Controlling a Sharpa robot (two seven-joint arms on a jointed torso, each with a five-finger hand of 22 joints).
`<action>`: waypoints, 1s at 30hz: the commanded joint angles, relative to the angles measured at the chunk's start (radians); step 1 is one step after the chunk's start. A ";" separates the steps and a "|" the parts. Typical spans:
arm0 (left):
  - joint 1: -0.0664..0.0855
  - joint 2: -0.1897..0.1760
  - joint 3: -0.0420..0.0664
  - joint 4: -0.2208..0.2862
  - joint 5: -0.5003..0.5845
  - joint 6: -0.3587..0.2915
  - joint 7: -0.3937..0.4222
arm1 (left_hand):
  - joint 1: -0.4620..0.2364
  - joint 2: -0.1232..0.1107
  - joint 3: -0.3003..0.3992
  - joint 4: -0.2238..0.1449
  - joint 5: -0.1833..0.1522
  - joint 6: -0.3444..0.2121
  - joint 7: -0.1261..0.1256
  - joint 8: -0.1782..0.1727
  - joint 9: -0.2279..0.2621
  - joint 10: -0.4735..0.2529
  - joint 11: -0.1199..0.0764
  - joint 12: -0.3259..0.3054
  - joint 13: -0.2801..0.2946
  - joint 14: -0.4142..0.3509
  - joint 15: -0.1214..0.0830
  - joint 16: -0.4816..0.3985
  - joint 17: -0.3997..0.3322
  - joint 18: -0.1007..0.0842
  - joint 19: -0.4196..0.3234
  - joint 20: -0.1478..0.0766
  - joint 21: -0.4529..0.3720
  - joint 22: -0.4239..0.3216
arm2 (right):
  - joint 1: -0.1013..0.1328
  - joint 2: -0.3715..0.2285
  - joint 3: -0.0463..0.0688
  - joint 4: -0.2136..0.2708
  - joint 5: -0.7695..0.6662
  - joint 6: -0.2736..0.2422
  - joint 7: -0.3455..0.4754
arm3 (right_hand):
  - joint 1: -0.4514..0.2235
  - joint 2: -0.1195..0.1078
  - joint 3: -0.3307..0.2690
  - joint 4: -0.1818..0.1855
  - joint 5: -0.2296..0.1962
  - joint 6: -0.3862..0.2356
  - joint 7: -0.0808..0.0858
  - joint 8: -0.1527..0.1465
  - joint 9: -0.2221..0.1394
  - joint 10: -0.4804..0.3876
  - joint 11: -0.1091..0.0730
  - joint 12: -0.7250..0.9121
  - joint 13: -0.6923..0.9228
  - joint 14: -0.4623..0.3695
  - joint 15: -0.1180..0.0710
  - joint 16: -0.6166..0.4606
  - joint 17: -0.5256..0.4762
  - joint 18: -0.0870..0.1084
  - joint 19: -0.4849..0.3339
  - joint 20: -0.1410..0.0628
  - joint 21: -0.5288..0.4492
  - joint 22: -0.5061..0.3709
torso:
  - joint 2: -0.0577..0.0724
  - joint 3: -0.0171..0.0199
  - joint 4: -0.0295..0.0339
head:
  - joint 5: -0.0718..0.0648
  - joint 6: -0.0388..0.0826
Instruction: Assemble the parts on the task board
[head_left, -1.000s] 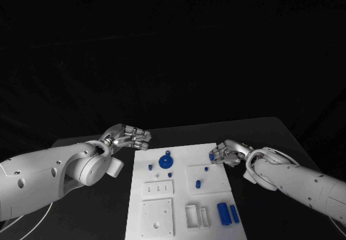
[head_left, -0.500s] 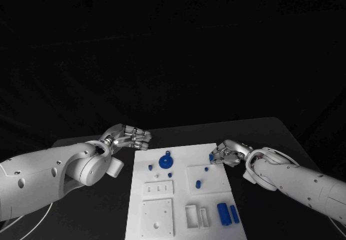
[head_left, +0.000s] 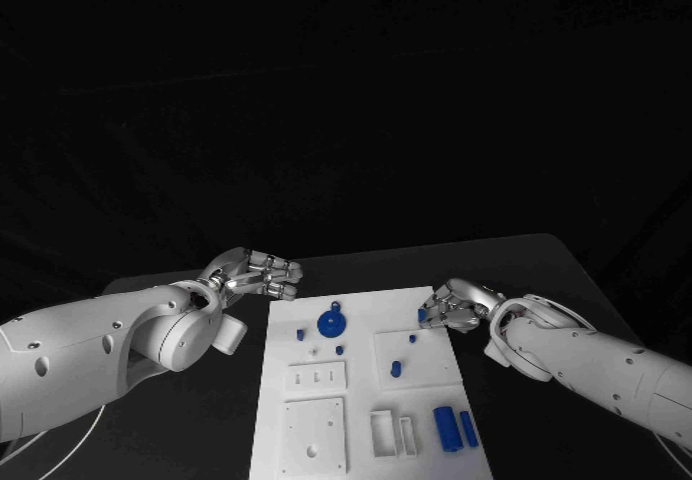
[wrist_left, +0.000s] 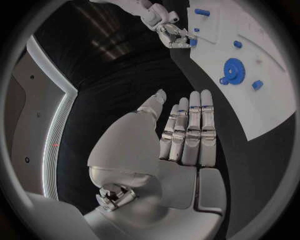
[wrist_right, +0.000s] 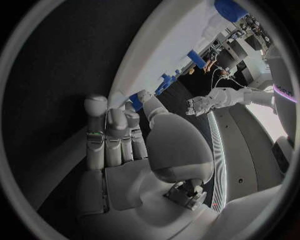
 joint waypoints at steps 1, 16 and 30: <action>0.000 0.001 0.001 0.002 -0.003 0.014 0.004 | 0.001 0.002 -0.002 -0.004 -0.001 -0.009 0.000 -0.002 0.000 -0.004 0.001 -0.004 0.001 -0.005 0.000 -0.002 -0.001 -0.006 0.000 0.004 -0.005 -0.001 | -0.005 0.001 -0.002 0.003 0.001 -0.026 -0.006 | -0.006 0.003 -0.001 0.007 0.012 0.012 -0.009 0.003 0.001 0.008 -0.003 0.004 0.001 0.008 -0.001 0.006 0.002 -0.012 0.005 -0.004 0.006 0.071 | 0.000 0.0003 0.0002 | 0.000 0.000; 0.001 0.012 0.001 0.008 -0.067 0.047 -0.066 | -0.030 0.023 -0.008 0.031 -0.013 0.085 -0.040 0.005 0.003 0.107 -0.044 -0.003 0.002 0.113 -0.054 0.087 0.049 -0.014 0.079 -0.046 0.076 0.044 | 0.007 -0.022 -0.002 0.094 -0.006 -0.086 -0.091 | -0.020 -0.017 0.024 0.010 0.081 0.011 -0.009 0.003 0.000 0.018 -0.006 0.004 0.000 0.016 -0.004 0.012 0.009 -0.006 0.014 -0.006 0.027 0.073 | -0.005 -0.0031 -0.0045 | 0.003 0.011; 0.002 0.070 0.004 -0.009 -0.179 0.143 -0.279 | -0.129 0.038 -0.109 0.129 -0.028 0.135 -0.065 -0.005 0.016 0.286 -0.092 0.005 0.010 0.119 -0.115 0.390 0.250 -0.048 0.073 -0.115 0.295 0.212 | 0.046 -0.022 -0.002 0.191 -0.074 -0.065 -0.182 | -0.026 -0.029 0.047 0.021 0.083 0.007 -0.008 0.002 0.000 0.021 -0.005 0.005 0.002 0.020 -0.004 0.015 0.013 -0.004 0.017 -0.006 0.036 0.074 | -0.029 -0.0130 -0.0164 | 0.024 0.014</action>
